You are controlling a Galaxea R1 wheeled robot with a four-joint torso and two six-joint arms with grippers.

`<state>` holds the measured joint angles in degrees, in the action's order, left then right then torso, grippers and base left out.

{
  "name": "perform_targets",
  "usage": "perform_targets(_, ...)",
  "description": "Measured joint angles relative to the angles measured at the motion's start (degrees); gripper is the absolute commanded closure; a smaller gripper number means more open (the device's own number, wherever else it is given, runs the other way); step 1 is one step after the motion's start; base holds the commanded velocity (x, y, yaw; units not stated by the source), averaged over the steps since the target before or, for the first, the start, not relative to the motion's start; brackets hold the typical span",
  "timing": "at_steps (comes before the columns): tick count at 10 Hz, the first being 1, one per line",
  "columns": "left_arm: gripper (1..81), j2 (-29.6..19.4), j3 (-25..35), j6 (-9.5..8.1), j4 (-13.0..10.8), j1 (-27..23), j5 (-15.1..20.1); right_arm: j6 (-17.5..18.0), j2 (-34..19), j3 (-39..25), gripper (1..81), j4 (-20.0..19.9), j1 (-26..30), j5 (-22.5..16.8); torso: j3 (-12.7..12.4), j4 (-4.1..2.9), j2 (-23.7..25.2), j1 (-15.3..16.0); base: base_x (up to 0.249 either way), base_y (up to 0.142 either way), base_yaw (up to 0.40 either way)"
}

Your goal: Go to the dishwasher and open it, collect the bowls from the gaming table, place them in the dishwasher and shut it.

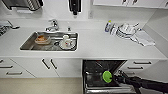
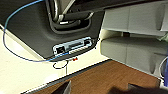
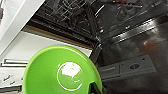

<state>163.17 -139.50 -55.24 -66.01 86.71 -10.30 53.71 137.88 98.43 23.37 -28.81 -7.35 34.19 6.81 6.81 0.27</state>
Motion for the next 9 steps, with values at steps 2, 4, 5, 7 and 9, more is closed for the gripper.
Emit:
perform_targets(2,1.0,1.11,-3.74,0.02,0.00,-0.50,0.24,0.87,2.21,2.36,1.0,0.00,-0.07,-1.49,0.00,0.00,0.00,0.00,0.000,0.000,0.000)
perform_targets(4,1.0,3.36,-7.19,0.02,-0.02,-0.30,0.44,1.28,1.77,2.47,1.0,-0.48,0.48,-1.62,0.00,0.00,0.00,0.00,0.000,0.000,0.000)
perform_targets(5,1.0,4.36,-7.80,0.06,-0.02,-0.33,0.39,1.46,1.27,2.45,1.0,-0.69,0.76,-1.60,0.00,0.00,0.00,0.00,0.000,0.000,0.000)
perform_targets(7,1.0,5.07,-7.91,0.17,-0.05,-0.35,0.30,1.69,-0.96,1.46,1.0,-1.16,1.16,-1.66,0.00,0.00,0.00,0.02,0.000,0.000,0.000)
perform_targets(9,1.0,5.07,-8.30,0.13,0.00,-0.30,0.38,1.72,-5.60,-1.07,1.0,-1.40,1.66,-4.30,0.00,0.00,0.00,0.02,0.000,0.000,0.000)
